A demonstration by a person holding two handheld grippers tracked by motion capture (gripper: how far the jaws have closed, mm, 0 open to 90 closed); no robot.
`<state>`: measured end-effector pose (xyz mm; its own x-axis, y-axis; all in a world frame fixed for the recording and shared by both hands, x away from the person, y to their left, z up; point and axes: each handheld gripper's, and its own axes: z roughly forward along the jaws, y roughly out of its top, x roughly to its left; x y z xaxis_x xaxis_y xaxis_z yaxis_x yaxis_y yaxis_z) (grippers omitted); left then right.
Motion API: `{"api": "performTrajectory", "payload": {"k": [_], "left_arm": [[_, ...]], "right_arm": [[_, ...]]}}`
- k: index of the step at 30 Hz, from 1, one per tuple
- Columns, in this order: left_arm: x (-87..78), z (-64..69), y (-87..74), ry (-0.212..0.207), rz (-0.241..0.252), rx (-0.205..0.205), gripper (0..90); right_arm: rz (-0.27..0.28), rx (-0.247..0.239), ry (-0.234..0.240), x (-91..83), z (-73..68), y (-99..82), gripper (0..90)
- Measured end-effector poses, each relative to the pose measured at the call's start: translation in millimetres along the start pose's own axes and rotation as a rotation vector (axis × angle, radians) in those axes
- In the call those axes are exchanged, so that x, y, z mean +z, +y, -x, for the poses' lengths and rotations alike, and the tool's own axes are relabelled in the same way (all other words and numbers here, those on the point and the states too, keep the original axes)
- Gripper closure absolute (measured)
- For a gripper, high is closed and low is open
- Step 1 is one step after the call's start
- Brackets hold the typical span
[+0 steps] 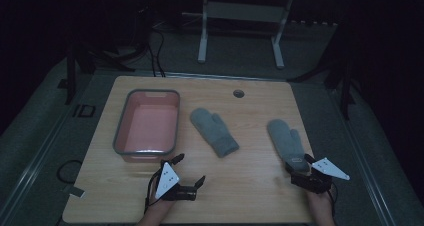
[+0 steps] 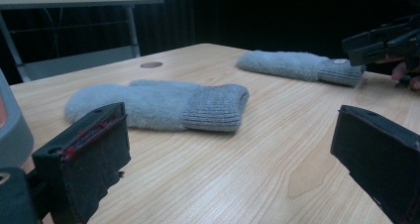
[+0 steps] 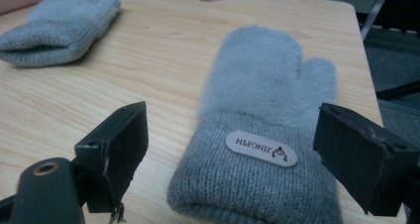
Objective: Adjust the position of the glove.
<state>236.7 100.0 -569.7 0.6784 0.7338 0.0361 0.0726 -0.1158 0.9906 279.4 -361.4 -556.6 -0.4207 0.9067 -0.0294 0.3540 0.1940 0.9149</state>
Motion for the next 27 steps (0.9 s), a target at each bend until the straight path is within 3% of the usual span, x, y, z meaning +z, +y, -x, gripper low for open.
{"api": "performTrajectory", "payload": {"k": [4, 10, 13, 16, 20, 27], "left_arm": [[-0.2, 0.4, 0.0, 0.000, 0.001, 0.003, 2.0], [-0.3, 0.4, 0.0, -0.001, 0.000, 0.000, 2.1], [-0.4, 0.6, -0.1, 0.002, 0.002, 0.000, 2.0], [-0.4, 1.1, -0.1, 0.000, 0.003, 0.002, 2.0], [-0.3, 1.1, -0.1, 0.003, 0.003, 0.000, 2.0], [-0.5, 0.8, -0.1, 0.005, 0.003, -0.003, 2.0]], "right_arm": [[-0.015, -0.005, -0.024, 1.3, -1.3, 0.5, 13.5], [-0.043, 0.008, -0.006, 1.4, -4.5, 2.2, 11.3], [-0.035, -0.017, -0.037, -1.9, -10.2, 11.1, 11.4], [-0.078, -0.003, 0.019, -3.0, -12.0, 23.2, 14.2], [-0.060, -0.011, 0.050, -5.1, -15.8, 38.5, 14.8], [-0.074, -0.025, 0.057, 2.3, -23.5, 65.1, 13.1]]}}
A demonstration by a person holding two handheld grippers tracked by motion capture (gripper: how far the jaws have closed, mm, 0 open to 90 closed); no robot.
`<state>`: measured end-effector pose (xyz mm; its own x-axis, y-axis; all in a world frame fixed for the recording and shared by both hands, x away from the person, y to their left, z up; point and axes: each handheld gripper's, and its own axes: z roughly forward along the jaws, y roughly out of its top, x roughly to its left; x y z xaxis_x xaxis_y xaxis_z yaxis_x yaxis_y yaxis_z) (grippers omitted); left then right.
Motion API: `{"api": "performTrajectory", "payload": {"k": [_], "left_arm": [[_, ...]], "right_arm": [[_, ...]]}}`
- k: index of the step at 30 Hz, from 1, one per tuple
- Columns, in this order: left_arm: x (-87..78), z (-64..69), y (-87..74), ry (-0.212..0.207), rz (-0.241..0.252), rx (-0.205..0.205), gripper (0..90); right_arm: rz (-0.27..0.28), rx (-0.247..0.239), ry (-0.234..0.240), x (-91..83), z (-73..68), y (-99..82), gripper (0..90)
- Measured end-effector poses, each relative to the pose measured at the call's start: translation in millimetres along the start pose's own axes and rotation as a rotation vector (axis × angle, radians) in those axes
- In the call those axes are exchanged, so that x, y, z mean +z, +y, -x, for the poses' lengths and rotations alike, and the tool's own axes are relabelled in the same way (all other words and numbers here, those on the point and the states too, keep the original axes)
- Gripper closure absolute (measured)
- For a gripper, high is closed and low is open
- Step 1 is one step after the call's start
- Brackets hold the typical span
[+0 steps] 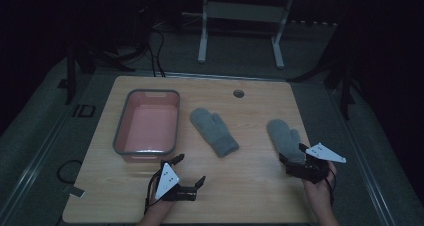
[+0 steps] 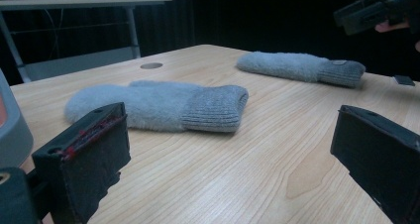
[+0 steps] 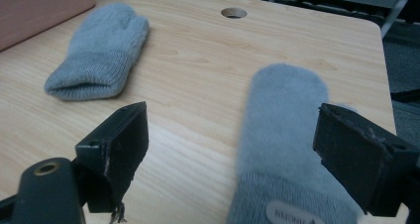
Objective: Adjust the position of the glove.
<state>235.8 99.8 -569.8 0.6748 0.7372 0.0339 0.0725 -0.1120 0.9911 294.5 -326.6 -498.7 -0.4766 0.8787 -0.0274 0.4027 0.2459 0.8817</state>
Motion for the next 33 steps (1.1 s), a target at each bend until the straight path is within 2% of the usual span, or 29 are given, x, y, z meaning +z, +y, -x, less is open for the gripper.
{"api": "performTrajectory", "payload": {"k": [2, 4, 5, 9, 13, 14, 15, 19, 23, 25, 27, 33], "left_arm": [[0.0, -0.2, 0.0, 0.000, 0.000, -0.002, 2.0], [0.2, -0.1, -0.1, 0.000, 0.003, -0.005, 2.1], [0.2, -0.1, 0.0, 0.000, 0.003, -0.005, 2.1], [0.0, -0.8, -0.1, 0.000, 0.002, -0.009, 2.0], [0.0, -1.3, -0.1, -0.003, 0.003, -0.013, 2.1], [-0.1, -1.2, -0.1, -0.003, 0.003, -0.011, 2.1], [-0.1, -1.2, -0.1, -0.004, 0.003, -0.010, 2.1], [-0.1, -1.1, -0.1, -0.006, 0.003, -0.009, 2.1], [0.0, -0.7, 0.0, -0.009, 0.003, -0.007, 2.0], [0.0, -0.7, 0.0, -0.012, 0.003, -0.007, 2.1], [-0.1, -0.8, 0.0, -0.012, 0.003, -0.008, 2.0], [-0.1, -1.4, -0.1, -0.016, 0.005, -0.018, 2.1]], "right_arm": [[-0.004, 0.009, 0.018, 3.5, -2.3, 6.5, 11.9], [-0.018, 0.003, 0.062, 7.8, -5.1, 13.1, 11.0], [-0.007, -0.003, 0.062, 8.9, -7.1, 15.2, 11.0], [-0.041, -0.030, 0.106, 19.0, -17.2, 27.6, 11.1], [-0.058, -0.049, 0.122, 29.7, -28.6, 39.2, 11.1], [-0.064, -0.052, 0.142, 33.1, -32.3, 42.4, 11.1], [-0.071, -0.058, 0.137, 36.2, -35.8, 45.1, 11.1], [-0.073, -0.077, 0.174, 47.6, -47.7, 55.0, 11.1], [-0.067, -0.110, 0.194, 61.3, -59.7, 69.2, 19.3], [-0.072, -0.109, 0.232, 70.2, -64.3, 76.7, 20.3], [-0.080, -0.120, 0.249, 80.6, -70.8, 83.9, 21.4], [-0.114, -0.162, 0.260, 109.8, -87.3, 96.5, 23.8]]}}
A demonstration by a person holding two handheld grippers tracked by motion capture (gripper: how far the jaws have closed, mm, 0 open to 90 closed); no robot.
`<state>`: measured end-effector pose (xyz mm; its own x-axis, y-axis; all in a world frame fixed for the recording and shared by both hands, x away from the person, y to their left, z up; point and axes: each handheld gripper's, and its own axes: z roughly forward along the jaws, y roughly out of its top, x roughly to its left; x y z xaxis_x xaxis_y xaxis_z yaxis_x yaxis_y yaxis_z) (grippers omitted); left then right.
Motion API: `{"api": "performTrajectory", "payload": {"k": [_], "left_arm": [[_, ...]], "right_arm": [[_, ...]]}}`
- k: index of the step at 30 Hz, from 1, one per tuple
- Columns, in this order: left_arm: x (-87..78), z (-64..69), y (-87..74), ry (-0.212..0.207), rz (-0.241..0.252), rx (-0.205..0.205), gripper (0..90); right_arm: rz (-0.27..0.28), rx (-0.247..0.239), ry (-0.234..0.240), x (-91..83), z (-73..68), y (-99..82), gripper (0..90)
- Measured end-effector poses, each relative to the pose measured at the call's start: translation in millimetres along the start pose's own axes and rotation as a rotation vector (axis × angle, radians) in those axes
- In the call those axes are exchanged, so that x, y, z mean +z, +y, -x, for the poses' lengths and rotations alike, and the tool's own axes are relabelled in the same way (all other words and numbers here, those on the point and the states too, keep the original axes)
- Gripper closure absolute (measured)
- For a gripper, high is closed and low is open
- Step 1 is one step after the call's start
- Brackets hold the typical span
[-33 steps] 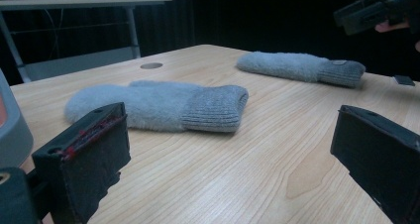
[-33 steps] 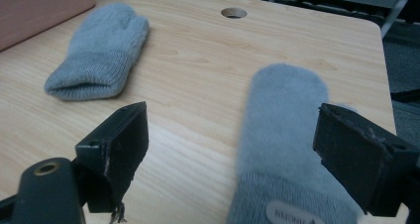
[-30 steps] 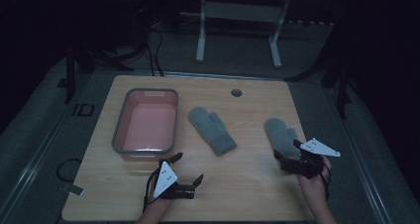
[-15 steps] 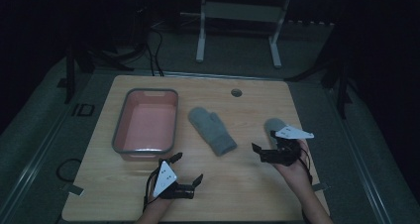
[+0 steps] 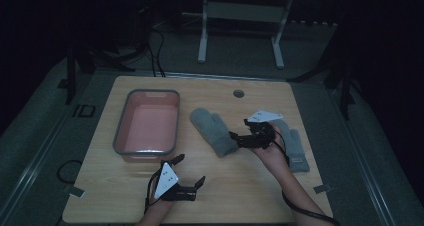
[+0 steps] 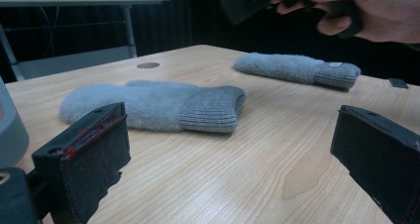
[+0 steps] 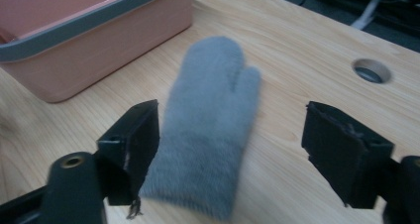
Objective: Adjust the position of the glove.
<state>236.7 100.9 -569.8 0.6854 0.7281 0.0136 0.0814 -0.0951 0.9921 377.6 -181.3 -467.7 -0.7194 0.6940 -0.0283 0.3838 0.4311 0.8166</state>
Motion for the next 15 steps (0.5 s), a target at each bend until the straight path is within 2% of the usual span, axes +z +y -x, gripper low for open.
{"api": "performTrajectory", "payload": {"k": [5, 11, 15], "left_arm": [[-0.2, -0.2, 0.1, -0.005, -0.005, -0.002, 2.1], [-0.4, 0.6, 0.2, -0.011, -0.008, 0.007, 2.1], [-0.5, 0.6, 0.2, -0.013, -0.008, 0.006, 2.0]], "right_arm": [[-0.013, -0.027, 0.029, 24.2, -4.4, 11.3, 26.2], [-0.062, -0.045, 0.066, 56.7, -9.3, 18.5, 30.1], [-0.099, -0.053, 0.064, 78.3, -10.1, 19.4, 35.2]]}}
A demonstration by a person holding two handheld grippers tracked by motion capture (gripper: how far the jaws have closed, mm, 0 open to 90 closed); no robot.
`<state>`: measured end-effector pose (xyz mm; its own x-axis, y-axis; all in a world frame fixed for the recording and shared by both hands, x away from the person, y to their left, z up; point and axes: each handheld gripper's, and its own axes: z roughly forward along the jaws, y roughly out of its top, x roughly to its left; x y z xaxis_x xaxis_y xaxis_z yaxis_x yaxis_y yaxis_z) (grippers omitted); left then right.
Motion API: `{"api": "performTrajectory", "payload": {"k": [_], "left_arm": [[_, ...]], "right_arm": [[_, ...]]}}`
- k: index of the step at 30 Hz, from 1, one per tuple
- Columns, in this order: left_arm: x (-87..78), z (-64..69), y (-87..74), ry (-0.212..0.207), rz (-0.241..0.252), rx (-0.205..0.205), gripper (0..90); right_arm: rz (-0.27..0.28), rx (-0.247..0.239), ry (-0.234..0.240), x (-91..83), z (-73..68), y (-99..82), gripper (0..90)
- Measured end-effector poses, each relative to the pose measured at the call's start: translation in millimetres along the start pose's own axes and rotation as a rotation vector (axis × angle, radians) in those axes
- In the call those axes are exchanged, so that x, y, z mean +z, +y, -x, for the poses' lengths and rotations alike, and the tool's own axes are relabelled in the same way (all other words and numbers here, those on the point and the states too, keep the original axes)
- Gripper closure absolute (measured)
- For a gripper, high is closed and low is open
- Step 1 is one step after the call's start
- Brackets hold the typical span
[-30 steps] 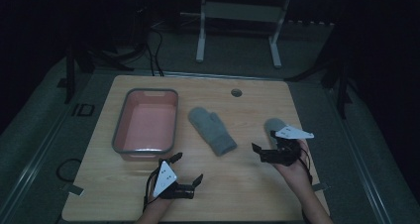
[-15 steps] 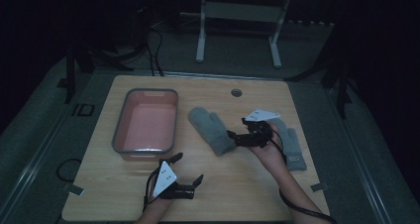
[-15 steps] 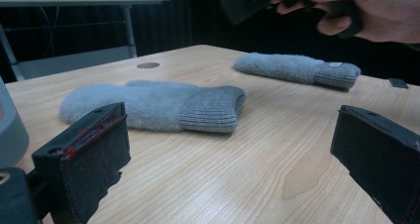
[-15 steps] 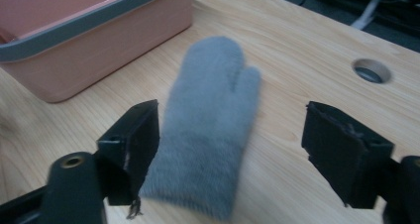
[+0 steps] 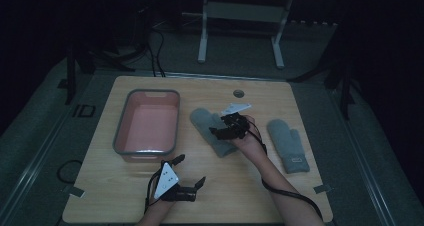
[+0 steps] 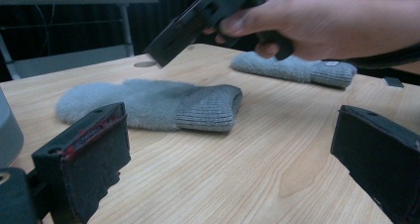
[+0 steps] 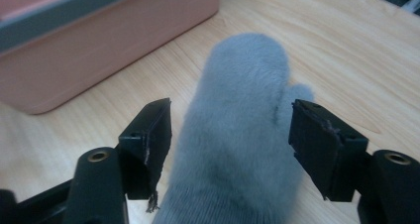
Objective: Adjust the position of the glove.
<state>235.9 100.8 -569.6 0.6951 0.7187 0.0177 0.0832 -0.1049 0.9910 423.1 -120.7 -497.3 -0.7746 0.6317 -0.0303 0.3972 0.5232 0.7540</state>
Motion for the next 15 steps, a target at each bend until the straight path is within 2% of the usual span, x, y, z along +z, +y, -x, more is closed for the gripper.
{"api": "performTrajectory", "payload": {"k": [8, 10, 15], "left_arm": [[-0.3, 0.3, 0.0, -0.004, -0.003, -0.001, 2.0], [-0.3, 0.2, 0.0, -0.005, -0.003, -0.002, 2.1], [-0.4, -0.2, 0.1, -0.004, -0.003, -0.008, 2.1]], "right_arm": [[-0.071, -0.025, -0.013, 32.8, 2.1, 0.2, 41.1], [-0.097, -0.010, -0.001, 39.8, 3.9, -1.1, 41.1], [-0.159, 0.002, -0.014, 52.0, 4.9, -4.3, 38.5]]}}
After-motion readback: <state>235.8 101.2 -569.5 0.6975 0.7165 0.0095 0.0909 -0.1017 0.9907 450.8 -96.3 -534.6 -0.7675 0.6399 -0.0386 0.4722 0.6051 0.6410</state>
